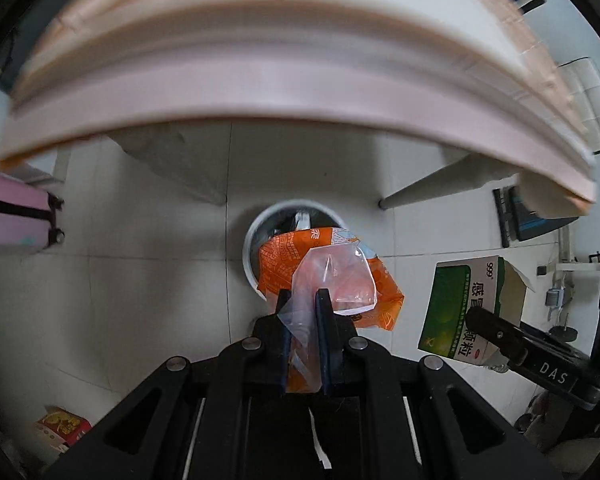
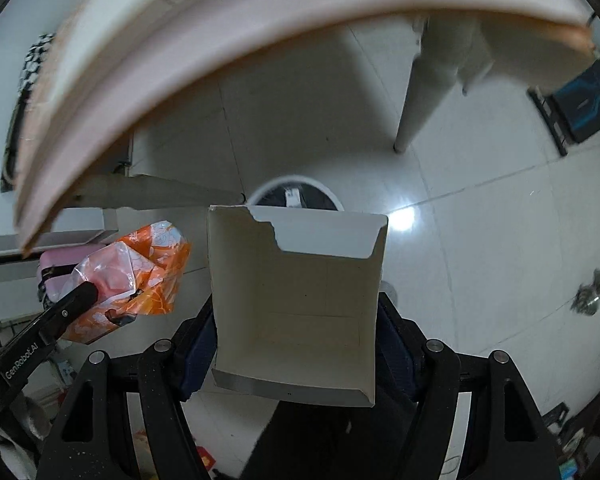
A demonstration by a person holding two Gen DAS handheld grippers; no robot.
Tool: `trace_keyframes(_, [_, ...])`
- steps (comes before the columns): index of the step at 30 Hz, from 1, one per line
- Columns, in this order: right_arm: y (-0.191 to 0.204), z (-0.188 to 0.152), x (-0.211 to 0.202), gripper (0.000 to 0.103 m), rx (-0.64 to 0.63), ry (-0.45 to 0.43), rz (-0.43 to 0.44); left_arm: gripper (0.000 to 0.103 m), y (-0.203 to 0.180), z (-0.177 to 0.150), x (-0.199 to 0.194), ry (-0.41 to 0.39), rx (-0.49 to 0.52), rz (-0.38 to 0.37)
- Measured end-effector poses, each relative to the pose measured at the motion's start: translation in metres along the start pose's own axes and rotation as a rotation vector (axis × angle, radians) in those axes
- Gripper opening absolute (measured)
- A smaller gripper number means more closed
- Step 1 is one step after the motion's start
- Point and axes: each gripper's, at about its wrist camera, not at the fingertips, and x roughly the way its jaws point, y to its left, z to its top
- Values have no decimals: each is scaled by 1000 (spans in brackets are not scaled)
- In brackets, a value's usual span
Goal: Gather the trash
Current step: 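Carry bag and box over the trash bin and open both tools to drop them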
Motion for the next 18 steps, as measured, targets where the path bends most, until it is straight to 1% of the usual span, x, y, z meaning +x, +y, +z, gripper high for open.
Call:
trace_keyframes(6, [-26, 17, 102, 74, 43, 27, 10, 9, 6, 16, 110, 88, -20, -4])
trace_keyframes(9, [-31, 27, 147, 74, 42, 44, 14, 9, 12, 21, 159, 121, -13, 1])
trace_keyframes(11, [-32, 33, 174, 74, 36, 53, 15, 9, 14, 23, 185, 134, -9, 5])
trace_keyframes(14, [-36, 40, 212, 74, 35, 60, 10, 11, 19, 28, 214, 151, -10, 8])
trace_keyframes(16, [-36, 45, 231, 75, 37, 67, 13, 14, 26, 29, 228, 158, -15, 9])
trace_keyframes(18, [-35, 51, 248, 76, 40, 70, 19, 14, 30, 30, 238, 160, -22, 13])
